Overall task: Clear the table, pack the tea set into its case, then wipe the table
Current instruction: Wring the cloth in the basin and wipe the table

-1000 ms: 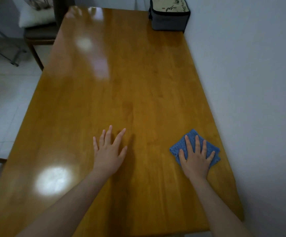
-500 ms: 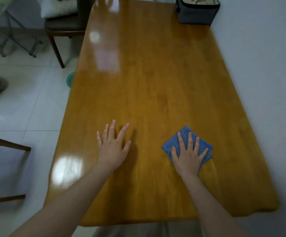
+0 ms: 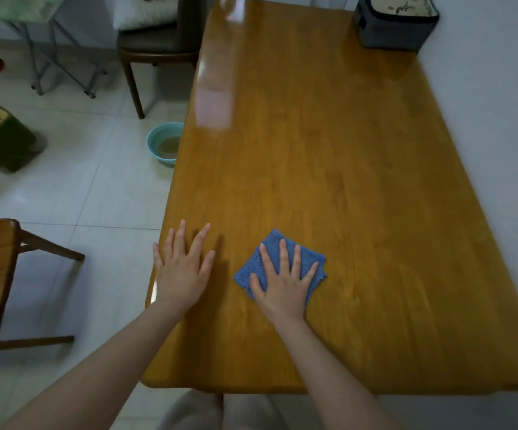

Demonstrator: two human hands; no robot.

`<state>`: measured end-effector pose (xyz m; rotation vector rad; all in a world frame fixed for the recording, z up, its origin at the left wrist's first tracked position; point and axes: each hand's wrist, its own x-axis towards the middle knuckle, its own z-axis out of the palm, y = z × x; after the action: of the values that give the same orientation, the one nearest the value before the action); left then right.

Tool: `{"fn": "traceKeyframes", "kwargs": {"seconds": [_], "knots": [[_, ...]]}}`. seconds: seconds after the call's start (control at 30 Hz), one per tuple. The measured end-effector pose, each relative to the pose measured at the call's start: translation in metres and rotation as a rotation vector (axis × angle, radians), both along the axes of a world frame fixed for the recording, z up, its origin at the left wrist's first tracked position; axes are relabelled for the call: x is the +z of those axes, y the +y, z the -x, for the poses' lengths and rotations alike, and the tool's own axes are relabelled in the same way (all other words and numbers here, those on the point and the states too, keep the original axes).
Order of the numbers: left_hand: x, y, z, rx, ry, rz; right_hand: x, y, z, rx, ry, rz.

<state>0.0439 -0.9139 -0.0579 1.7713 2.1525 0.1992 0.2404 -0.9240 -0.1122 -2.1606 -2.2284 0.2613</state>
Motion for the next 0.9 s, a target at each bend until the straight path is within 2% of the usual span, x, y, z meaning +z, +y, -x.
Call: {"fn": "traceKeyframes", "kwargs": {"seconds": [0.33, 0.57, 0.9], "knots": [[0.003, -0.025, 0.056, 0.091, 0.050, 0.002, 0.001, 0.000, 0.089, 0.267, 0.025, -0.015], [0.003, -0.042, 0.093, 0.027, 0.057, 0.007, 0.003, -0.035, 0.156, 0.270, 0.022, 0.000], [-0.001, -0.063, 0.096, -0.060, 0.024, -0.001, 0.004, -0.076, 0.151, 0.309, 0.038, -0.022]]}}
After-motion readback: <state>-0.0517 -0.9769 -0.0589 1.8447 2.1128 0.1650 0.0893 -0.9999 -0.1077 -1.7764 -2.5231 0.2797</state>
